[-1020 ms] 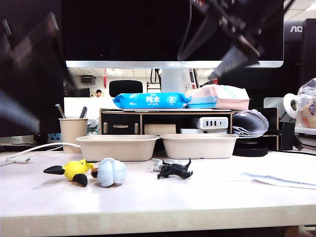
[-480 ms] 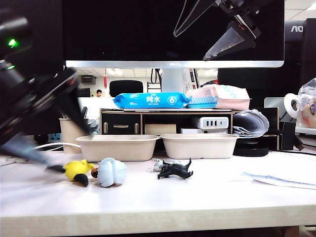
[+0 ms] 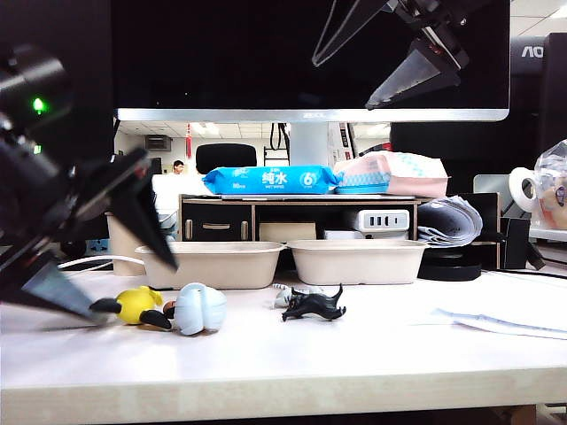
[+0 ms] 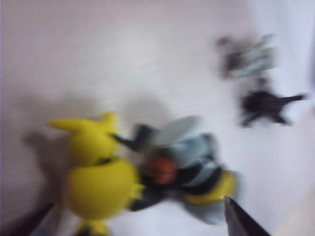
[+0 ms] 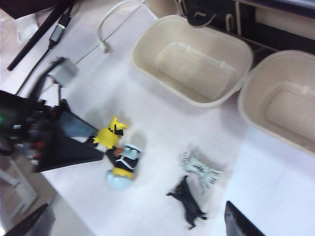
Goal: Put the dolls with similar sizes into the same paper box, while dolls with different sizes go into separate paper boxes.
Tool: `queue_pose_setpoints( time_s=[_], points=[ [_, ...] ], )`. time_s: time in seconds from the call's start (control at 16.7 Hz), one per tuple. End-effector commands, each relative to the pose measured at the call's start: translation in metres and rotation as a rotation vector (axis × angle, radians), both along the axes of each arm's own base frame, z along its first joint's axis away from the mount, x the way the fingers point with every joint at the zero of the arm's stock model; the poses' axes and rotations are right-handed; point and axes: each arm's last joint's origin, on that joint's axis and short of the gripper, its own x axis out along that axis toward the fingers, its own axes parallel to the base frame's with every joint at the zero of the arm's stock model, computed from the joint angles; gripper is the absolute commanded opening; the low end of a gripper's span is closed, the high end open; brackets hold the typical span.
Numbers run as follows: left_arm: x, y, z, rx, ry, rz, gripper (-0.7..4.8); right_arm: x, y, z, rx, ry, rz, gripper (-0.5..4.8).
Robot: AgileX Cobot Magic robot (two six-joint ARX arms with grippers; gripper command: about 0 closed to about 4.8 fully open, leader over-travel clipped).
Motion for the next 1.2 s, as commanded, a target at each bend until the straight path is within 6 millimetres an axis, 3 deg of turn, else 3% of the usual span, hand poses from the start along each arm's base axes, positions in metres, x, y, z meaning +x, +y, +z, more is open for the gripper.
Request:
queue_pose_setpoints(
  time_s=[0.06, 0.12, 0.3, 0.36, 0.42, 0.48, 0.72, 0.78, 0.84, 1.02, 1.2],
  points=[
    [0.004, 0.0, 0.002, 0.025, -0.048, 0.021, 3.28, -0.002, 0.001, 0.003, 0.039, 0.005, 0.035, 4.71],
    [0.004, 0.0, 0.002, 0.034, -0.058, 0.032, 2.12, -0.002, 0.001, 0.003, 0.047, 0.011, 0.045, 4.71],
    [0.007, 0.0, 0.003, 0.032, -0.076, 0.061, 2.09, -0.003, 0.002, 0.004, 0.066, 0.02, 0.069, 4.71],
    [0.008, -0.001, 0.003, 0.027, -0.084, 0.062, 2.17, -0.003, 0.002, 0.004, 0.075, 0.024, 0.08, 4.71],
    [0.01, -0.001, 0.003, 0.024, -0.096, 0.058, 4.27, -0.003, 0.002, 0.004, 0.076, 0.025, 0.082, 4.71],
    [0.011, -0.002, -0.001, 0.025, -0.086, 0.059, 4.79, -0.003, 0.002, 0.004, 0.077, 0.025, 0.082, 4.71],
    [0.013, -0.004, -0.015, 0.023, -0.007, 0.044, 4.79, -0.004, 0.002, 0.004, 0.079, 0.025, 0.083, 4.71],
    [0.013, -0.005, -0.016, 0.019, 0.001, 0.046, 4.2, -0.004, 0.002, 0.005, 0.08, 0.024, 0.085, 4.71],
    [0.013, -0.006, -0.016, 0.017, 0.004, 0.044, 4.04, -0.005, 0.002, 0.005, 0.081, 0.021, 0.084, 4.71],
    [0.007, -0.006, -0.017, -0.038, 0.08, -0.013, 4.03, -0.005, 0.002, 0.006, 0.082, 0.019, 0.084, 4.71],
    [0.003, -0.004, -0.02, 0.062, 0.089, -0.003, 4.02, -0.005, 0.001, 0.008, 0.088, 0.012, 0.083, 4.71]
  ],
)
